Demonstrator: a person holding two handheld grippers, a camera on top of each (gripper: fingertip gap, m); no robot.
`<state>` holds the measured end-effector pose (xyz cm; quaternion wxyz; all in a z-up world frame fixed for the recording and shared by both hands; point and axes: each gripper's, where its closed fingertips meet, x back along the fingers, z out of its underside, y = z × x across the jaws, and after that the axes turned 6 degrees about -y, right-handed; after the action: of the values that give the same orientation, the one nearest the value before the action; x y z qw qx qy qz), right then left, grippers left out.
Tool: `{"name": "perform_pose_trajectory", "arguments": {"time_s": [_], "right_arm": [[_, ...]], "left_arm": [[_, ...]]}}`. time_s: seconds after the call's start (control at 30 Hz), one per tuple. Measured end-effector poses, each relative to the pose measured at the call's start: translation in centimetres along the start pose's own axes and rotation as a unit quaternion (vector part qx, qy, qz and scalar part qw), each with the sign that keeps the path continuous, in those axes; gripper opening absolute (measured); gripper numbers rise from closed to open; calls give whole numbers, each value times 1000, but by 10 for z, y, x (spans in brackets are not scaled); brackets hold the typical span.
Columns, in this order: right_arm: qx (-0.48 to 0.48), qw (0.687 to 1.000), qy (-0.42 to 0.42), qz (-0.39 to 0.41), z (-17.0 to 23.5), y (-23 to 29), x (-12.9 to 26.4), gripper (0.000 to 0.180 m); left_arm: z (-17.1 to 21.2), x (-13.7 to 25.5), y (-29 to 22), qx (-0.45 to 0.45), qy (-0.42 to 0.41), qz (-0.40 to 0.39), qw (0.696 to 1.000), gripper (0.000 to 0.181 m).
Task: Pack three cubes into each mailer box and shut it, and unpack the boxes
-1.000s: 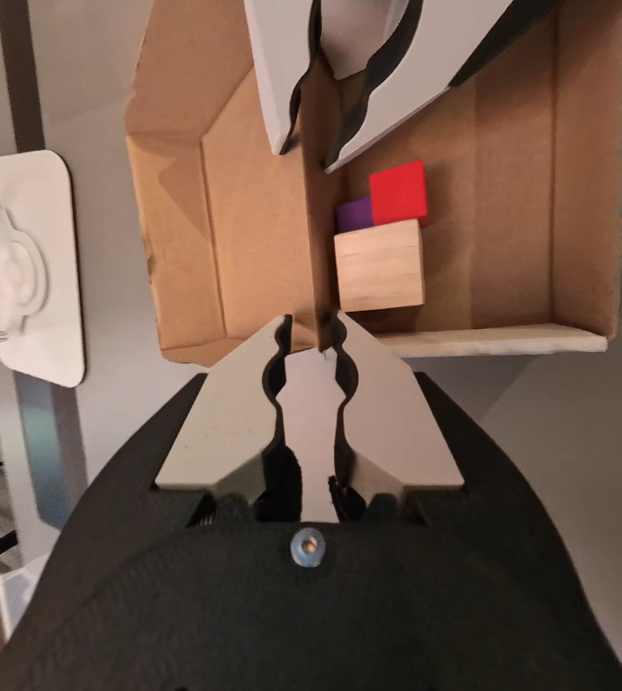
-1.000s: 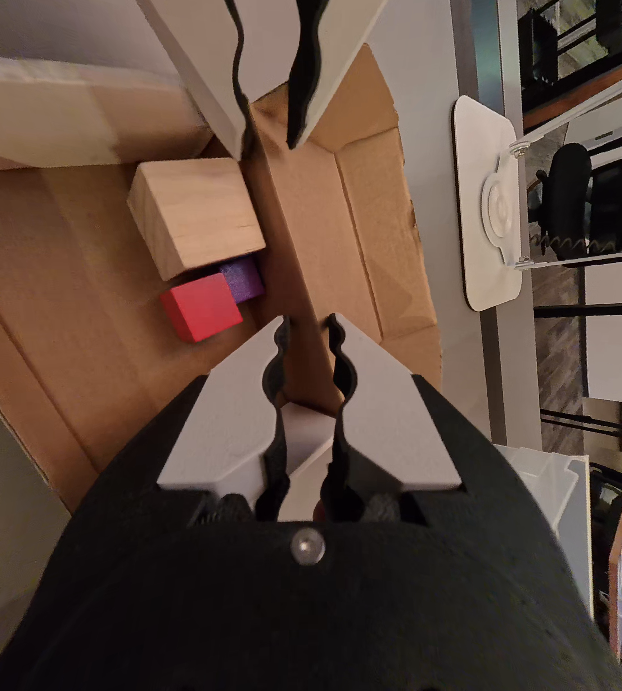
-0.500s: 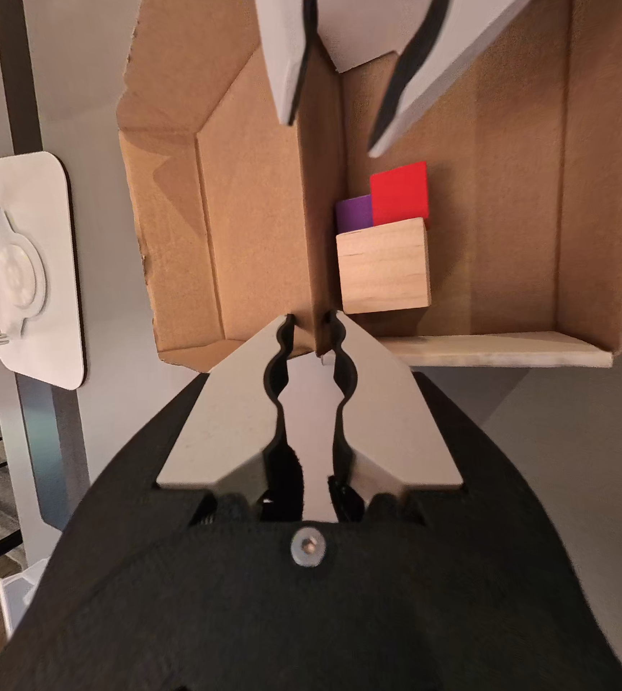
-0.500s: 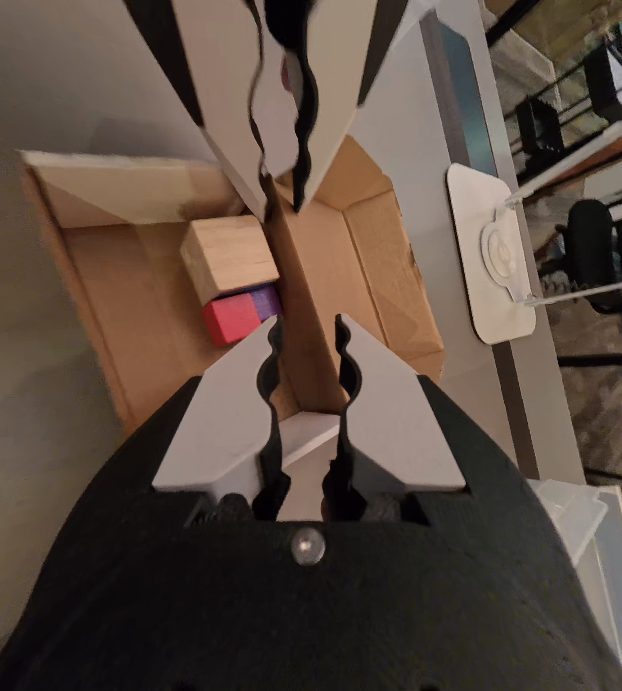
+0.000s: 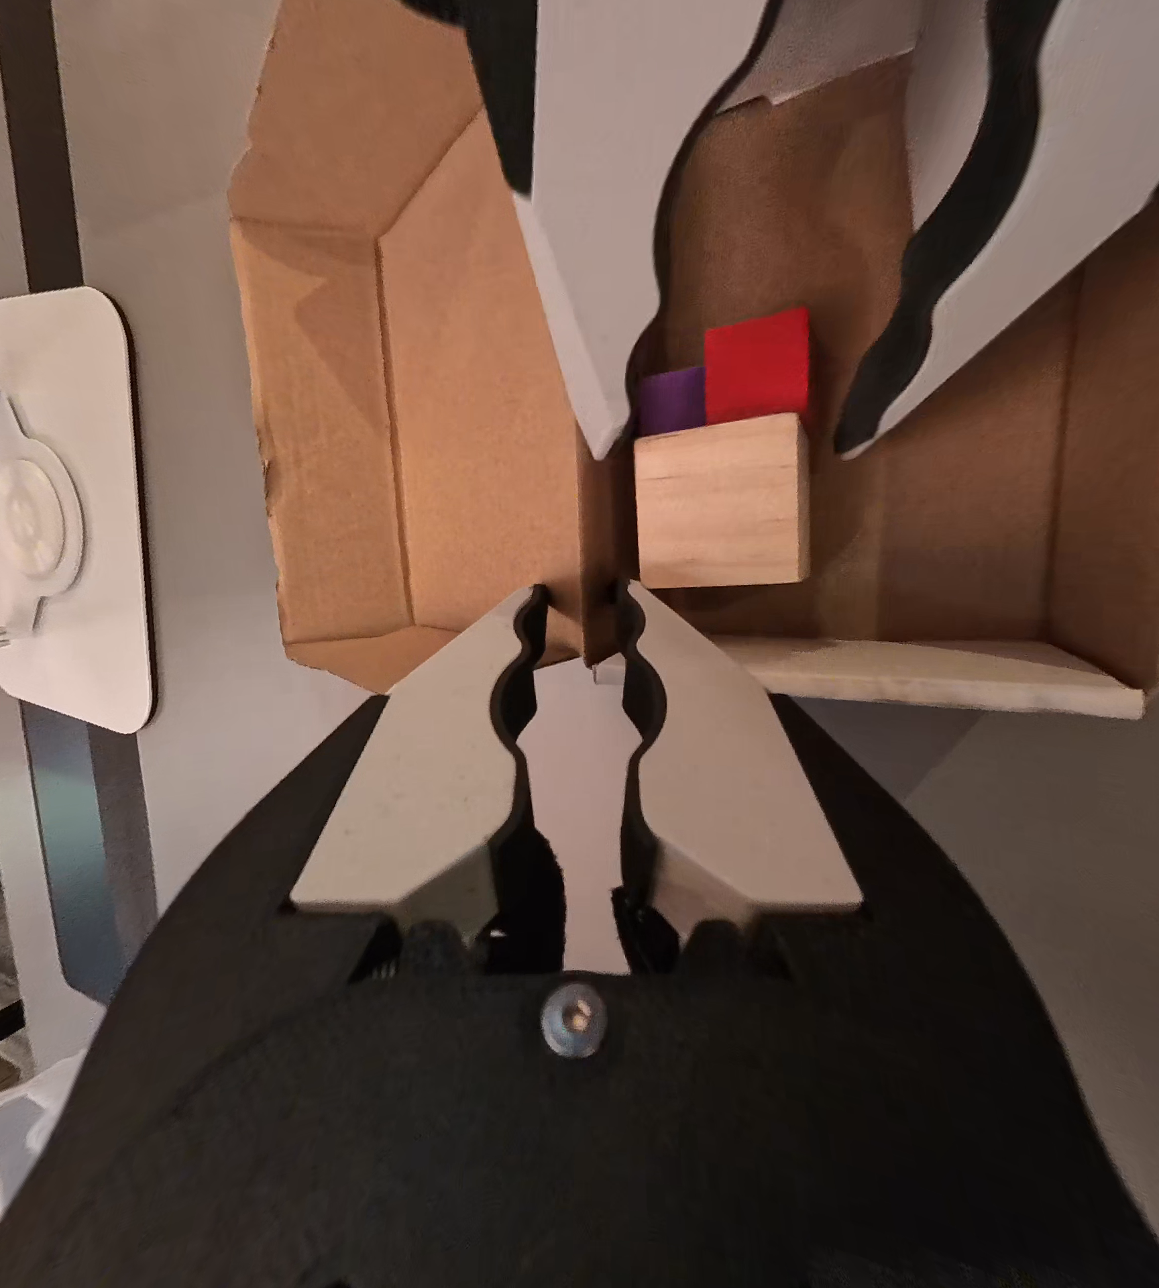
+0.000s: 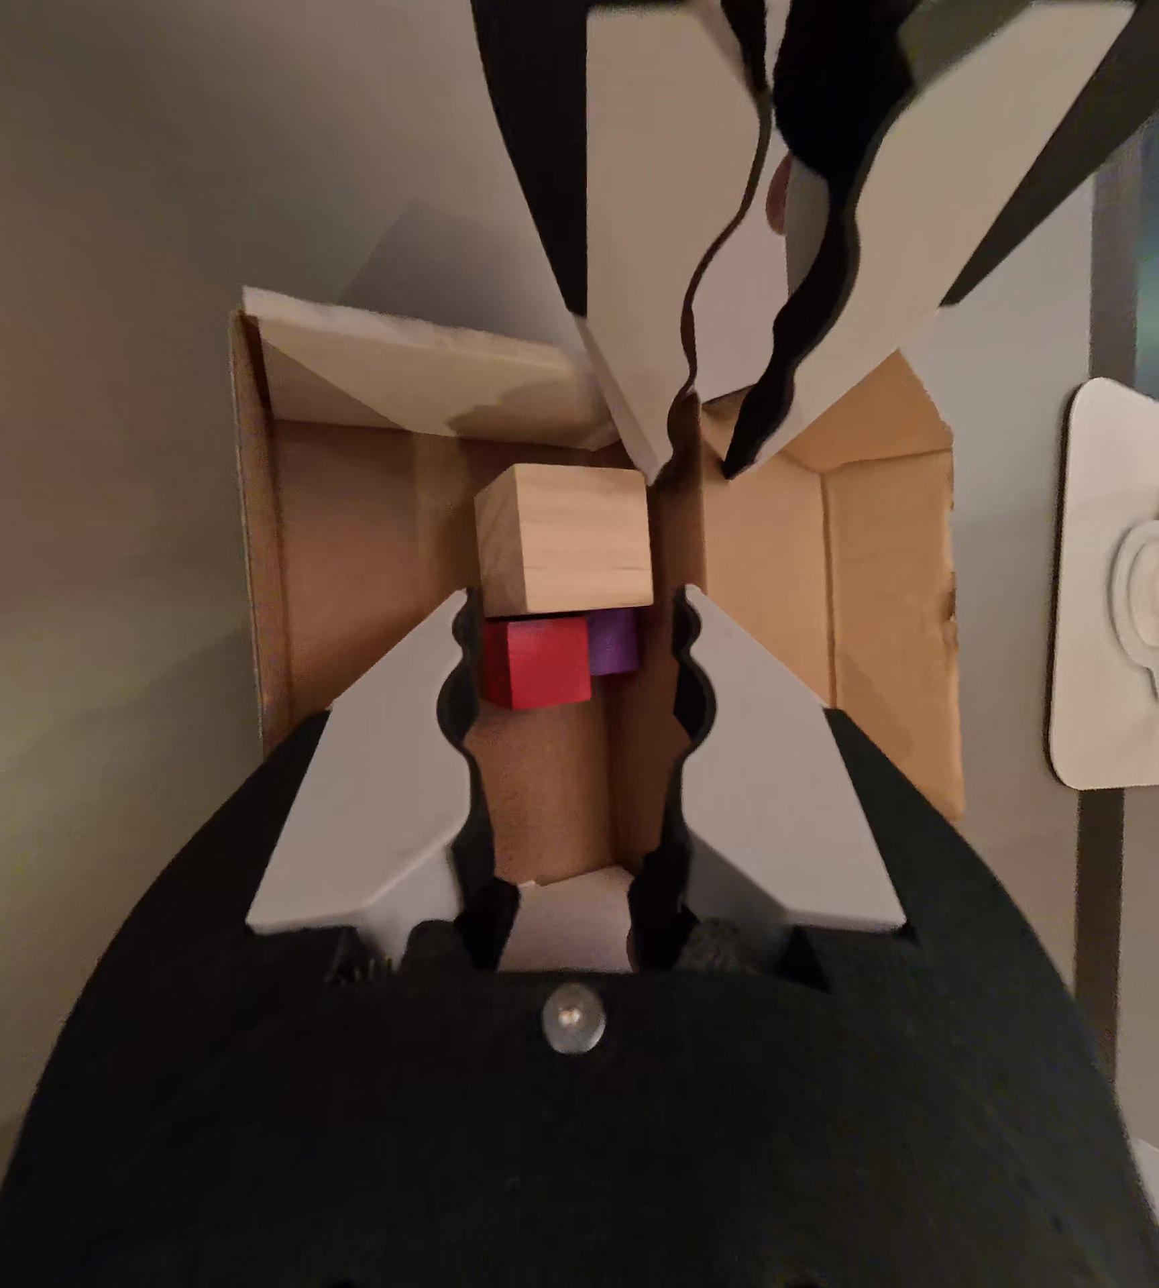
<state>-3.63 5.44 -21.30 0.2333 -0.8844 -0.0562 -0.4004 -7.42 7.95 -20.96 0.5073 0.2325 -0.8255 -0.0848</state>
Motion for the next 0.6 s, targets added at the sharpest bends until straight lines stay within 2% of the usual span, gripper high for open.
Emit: {"name": "perform_pose_trajectory", "arguments": {"time_s": [0.33, 0.6], "right_arm": [[-9, 1000, 0, -29, 1, 4, -10, 45], [-7, 997, -4, -77, -5, 26, 7, 46]], "left_arm": [[-2, 0, 0, 10, -34, -9, 999, 17], [-2, -1, 0, 1, -33, -20, 999, 17]]}}
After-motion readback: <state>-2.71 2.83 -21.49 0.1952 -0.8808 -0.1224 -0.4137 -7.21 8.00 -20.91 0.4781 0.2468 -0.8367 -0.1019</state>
